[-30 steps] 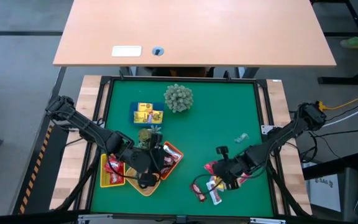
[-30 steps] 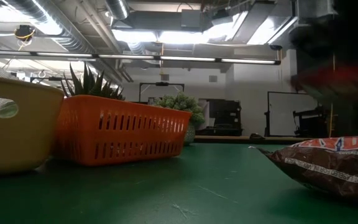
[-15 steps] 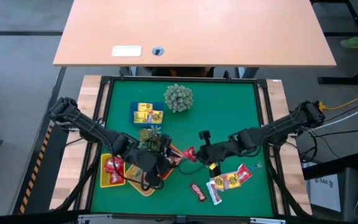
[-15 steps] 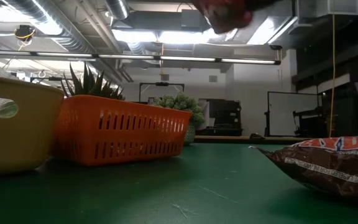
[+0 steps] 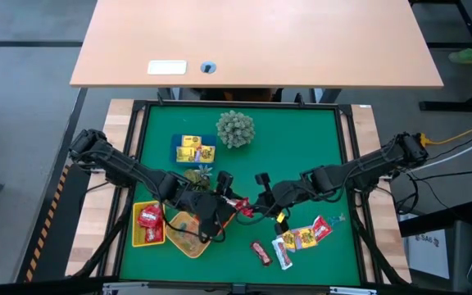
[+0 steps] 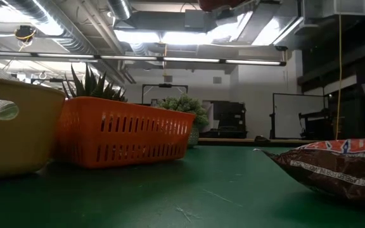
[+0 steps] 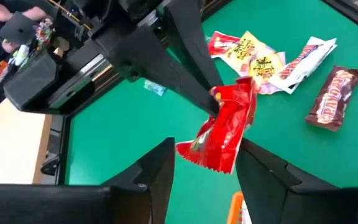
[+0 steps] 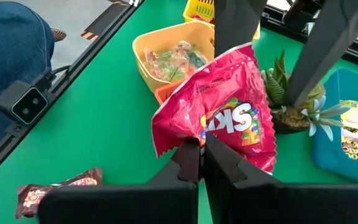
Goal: Sort candy
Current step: Put the red candy into the yellow bin
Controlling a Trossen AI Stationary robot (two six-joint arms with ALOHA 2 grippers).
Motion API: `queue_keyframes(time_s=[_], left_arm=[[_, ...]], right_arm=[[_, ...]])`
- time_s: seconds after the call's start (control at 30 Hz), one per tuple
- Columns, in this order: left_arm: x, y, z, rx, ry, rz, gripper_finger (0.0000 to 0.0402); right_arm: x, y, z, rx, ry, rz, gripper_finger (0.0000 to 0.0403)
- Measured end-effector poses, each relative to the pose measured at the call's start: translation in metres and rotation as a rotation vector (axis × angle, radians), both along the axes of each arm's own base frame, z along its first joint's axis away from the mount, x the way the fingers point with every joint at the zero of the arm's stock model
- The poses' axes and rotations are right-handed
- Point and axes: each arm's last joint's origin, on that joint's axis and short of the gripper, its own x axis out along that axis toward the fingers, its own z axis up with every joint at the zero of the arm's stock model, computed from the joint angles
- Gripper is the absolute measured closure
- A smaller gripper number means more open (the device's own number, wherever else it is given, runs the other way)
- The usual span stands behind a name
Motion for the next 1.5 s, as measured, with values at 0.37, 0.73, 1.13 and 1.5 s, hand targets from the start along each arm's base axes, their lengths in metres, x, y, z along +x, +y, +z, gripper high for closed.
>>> queue_keyframes(time_s=[0.37,0.73,1.13,1.5], left_arm=[[0.000,0.000,0.000,-0.017,0.002,-0.019,0.0376],[0.000,-0.002,0.000,-0.040,0.011,-0.049,0.0400],[0.000,-0.001,0.000,-0.040,0.010,-0.049,0.0401],[-0.009,0.000,-0.011,-0.180,0.167,-0.013,0.0401]], right_arm=[[0.000,0.000,0.000,0.000,-0.002,0.000,0.0393],[0.000,0.001,0.000,0.016,0.003,0.021,0.0393],[0.000,0.001,0.000,0.025,0.007,0.034,0.0277],[-0.004,0.000,-0.004,0.016,0.062,0.026,0.0203]])
